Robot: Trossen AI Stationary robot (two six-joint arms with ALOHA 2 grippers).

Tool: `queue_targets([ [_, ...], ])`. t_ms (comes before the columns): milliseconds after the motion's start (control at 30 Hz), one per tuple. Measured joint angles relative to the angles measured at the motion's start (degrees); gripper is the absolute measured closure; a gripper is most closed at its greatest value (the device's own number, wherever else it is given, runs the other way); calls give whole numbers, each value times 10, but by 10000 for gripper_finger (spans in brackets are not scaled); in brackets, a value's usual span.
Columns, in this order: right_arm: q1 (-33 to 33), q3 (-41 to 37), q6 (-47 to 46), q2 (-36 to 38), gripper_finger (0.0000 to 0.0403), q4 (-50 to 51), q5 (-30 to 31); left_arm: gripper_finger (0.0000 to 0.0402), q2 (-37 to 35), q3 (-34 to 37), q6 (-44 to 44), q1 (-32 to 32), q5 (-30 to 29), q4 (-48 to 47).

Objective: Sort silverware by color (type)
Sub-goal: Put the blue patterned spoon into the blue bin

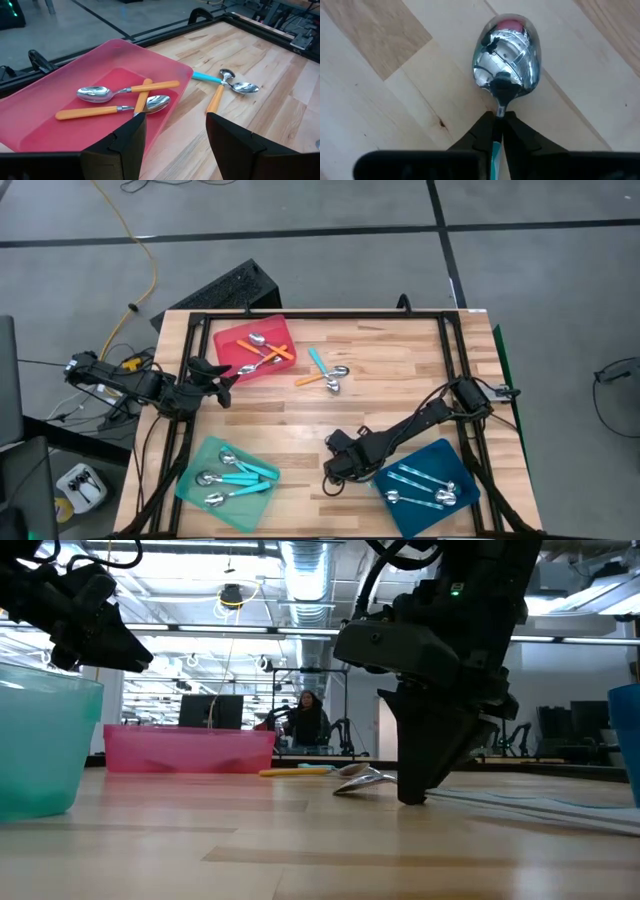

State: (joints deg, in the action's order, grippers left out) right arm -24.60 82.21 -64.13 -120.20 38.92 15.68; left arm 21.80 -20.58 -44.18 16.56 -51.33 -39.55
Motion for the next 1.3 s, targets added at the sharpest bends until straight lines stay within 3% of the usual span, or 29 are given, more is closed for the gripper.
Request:
queue_targets([
  [433, 5, 20, 31, -4, 361, -11, 7, 212, 0, 0, 0, 0, 0, 0],
  [800, 17, 22, 91, -2, 362, -89, 7, 212, 0, 0, 0, 0, 0, 0],
  [1300, 26, 66, 185, 42, 362, -66, 15, 212, 0, 0, -1, 0, 0, 0],
])
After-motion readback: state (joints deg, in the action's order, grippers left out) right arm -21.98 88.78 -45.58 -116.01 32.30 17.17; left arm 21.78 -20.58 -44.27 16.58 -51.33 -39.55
